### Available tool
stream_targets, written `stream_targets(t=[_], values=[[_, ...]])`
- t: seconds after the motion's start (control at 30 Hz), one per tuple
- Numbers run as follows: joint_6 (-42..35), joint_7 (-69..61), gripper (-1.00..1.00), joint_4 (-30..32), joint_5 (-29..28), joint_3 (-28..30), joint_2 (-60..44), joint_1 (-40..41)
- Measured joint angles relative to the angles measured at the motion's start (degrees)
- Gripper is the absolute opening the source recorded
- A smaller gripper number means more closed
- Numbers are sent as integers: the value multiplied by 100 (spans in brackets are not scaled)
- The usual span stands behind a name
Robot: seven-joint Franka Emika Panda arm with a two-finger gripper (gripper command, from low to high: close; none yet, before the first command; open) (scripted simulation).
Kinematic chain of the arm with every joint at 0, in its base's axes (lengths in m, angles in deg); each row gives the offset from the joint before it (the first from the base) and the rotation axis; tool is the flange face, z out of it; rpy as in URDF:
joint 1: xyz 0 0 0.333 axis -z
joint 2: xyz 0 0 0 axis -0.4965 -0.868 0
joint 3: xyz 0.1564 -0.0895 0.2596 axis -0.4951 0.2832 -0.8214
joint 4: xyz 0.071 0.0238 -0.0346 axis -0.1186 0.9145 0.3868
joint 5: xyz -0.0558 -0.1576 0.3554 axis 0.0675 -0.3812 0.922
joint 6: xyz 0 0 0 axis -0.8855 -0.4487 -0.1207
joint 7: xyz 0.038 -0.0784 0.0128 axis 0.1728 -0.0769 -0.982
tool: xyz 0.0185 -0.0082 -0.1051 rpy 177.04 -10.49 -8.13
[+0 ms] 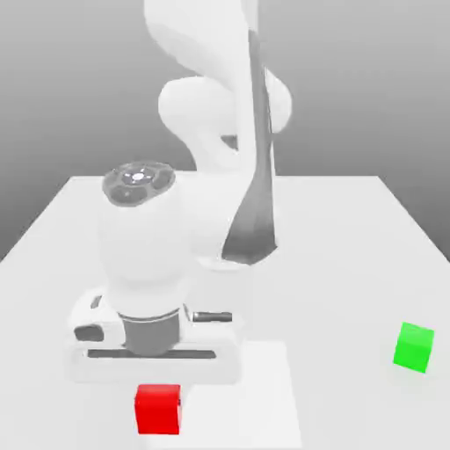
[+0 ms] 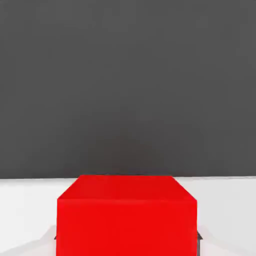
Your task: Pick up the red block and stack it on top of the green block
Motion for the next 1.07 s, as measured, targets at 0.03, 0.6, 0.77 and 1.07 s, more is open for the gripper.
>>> stream_targets(t=[0.03,0.6,0.77,1.07], values=[[-22,86,-100,51,-44,-111,73,-155],[132,1426,-100,820,-680,-1909,688,-2683],[673,1686,100,796,-1024,-1709,109,-2825],[63,1405,100,831,-635,-1832,772,-2779]])
